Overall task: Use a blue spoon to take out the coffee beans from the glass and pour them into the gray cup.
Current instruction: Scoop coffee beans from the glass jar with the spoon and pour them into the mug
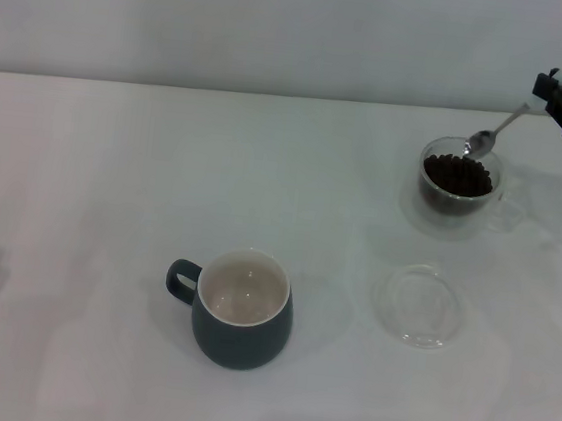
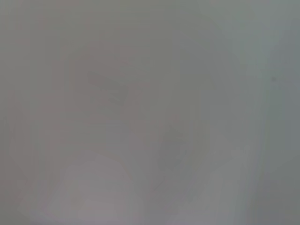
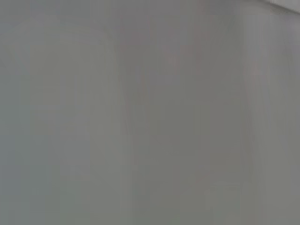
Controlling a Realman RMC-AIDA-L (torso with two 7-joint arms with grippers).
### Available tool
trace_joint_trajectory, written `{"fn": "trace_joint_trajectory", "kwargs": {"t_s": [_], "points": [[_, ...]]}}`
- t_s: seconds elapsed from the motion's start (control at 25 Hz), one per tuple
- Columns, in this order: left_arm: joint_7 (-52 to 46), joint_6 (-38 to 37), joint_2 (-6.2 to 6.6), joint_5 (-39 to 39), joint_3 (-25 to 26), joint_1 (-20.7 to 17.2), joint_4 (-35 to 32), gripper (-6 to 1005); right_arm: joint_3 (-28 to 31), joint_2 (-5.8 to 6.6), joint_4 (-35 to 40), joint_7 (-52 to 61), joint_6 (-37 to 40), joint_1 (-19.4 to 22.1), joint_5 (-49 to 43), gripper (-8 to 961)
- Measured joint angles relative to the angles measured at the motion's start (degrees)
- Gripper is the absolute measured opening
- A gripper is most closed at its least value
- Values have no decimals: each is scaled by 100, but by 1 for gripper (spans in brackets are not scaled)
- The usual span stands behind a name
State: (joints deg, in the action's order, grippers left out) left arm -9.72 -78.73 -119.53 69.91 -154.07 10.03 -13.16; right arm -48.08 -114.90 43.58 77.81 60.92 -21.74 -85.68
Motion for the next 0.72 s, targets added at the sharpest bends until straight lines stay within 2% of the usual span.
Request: {"fn": "trace_joint_trajectory", "kwargs": {"t_s": [0.32,0.72], "points": [[-4,-2,1,41,-9,40,-5,889,-45,3,52,-21,117,102,-396,138],[-4,-4,9,35,-26,43,-10,888,-277,-6,-110,219,-3,91,-419,138]]}}
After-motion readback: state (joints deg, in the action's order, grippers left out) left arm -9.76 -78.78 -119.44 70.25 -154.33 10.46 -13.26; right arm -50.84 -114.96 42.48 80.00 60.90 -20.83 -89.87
